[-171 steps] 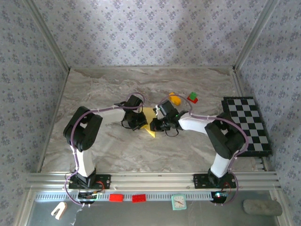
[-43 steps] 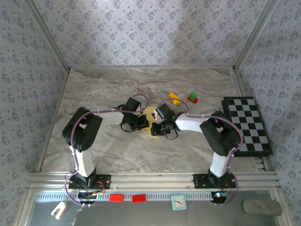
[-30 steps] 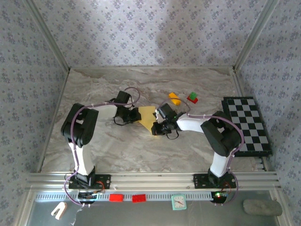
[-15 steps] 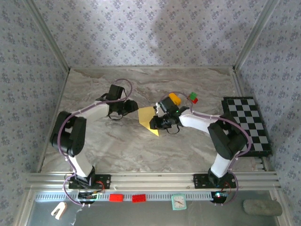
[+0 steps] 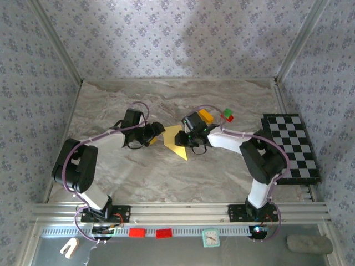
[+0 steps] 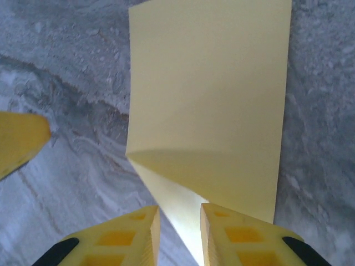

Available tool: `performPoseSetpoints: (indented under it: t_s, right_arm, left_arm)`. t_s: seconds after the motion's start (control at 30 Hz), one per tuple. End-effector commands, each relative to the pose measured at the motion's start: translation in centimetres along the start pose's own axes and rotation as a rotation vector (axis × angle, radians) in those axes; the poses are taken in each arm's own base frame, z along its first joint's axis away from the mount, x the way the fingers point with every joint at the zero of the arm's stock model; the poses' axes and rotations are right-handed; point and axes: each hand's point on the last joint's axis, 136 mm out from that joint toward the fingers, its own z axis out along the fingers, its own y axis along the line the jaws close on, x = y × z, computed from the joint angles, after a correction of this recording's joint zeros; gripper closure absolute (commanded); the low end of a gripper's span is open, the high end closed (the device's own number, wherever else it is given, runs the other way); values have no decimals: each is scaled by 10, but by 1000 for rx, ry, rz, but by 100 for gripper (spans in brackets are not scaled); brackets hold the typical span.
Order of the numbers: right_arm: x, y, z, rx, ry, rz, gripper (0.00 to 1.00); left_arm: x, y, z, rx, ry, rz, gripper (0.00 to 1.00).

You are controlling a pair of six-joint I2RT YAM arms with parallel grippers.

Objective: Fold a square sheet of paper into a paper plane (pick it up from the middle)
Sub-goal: Third fold the triangle at the center of the table.

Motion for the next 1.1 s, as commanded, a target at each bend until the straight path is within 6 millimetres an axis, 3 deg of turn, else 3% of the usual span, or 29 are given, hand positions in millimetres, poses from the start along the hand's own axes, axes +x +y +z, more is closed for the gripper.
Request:
performPoseSetpoints:
  t_s: [0.0, 0.5, 1.07]
  right_arm:
    - [-8, -4, 6, 41, -22, 15, 73]
    - [7, -25, 17, 94, 32, 30, 73]
    - [23, -44, 28, 103, 64, 80, 72]
  left_arm:
    - [4, -8, 5, 53, 33, -47, 30]
    - [23, 13, 24, -11, 139, -56, 32]
    - [42, 14, 39, -48, 193, -17, 40]
